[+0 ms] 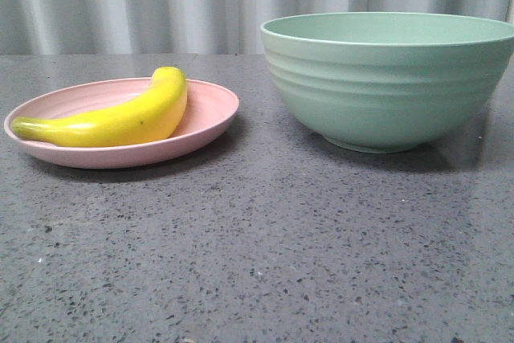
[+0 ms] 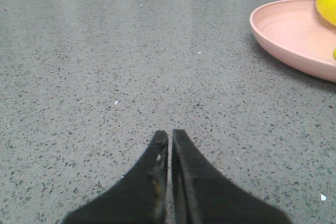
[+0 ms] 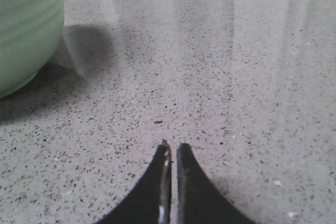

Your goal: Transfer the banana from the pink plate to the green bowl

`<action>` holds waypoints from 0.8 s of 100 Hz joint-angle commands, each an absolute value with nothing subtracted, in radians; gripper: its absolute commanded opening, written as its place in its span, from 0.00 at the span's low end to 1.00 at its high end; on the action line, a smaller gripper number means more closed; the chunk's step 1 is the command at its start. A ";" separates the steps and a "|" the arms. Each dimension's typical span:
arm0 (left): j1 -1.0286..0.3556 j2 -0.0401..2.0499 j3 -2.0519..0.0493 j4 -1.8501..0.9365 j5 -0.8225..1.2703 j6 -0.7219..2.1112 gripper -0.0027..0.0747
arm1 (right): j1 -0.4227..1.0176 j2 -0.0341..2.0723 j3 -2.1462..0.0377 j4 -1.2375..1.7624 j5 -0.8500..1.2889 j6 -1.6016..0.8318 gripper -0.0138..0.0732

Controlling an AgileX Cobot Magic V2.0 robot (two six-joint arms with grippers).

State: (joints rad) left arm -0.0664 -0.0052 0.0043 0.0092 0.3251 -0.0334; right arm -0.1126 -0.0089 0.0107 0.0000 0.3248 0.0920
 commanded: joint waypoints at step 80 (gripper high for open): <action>-0.067 -0.032 0.012 0.000 0.112 -0.033 0.01 | -0.118 -0.028 0.035 -0.016 0.126 0.091 0.08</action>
State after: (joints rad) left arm -0.0664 -0.0052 0.0043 0.0092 0.1997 -0.0334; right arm -0.1126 -0.0089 0.0107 0.0000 0.2172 0.0945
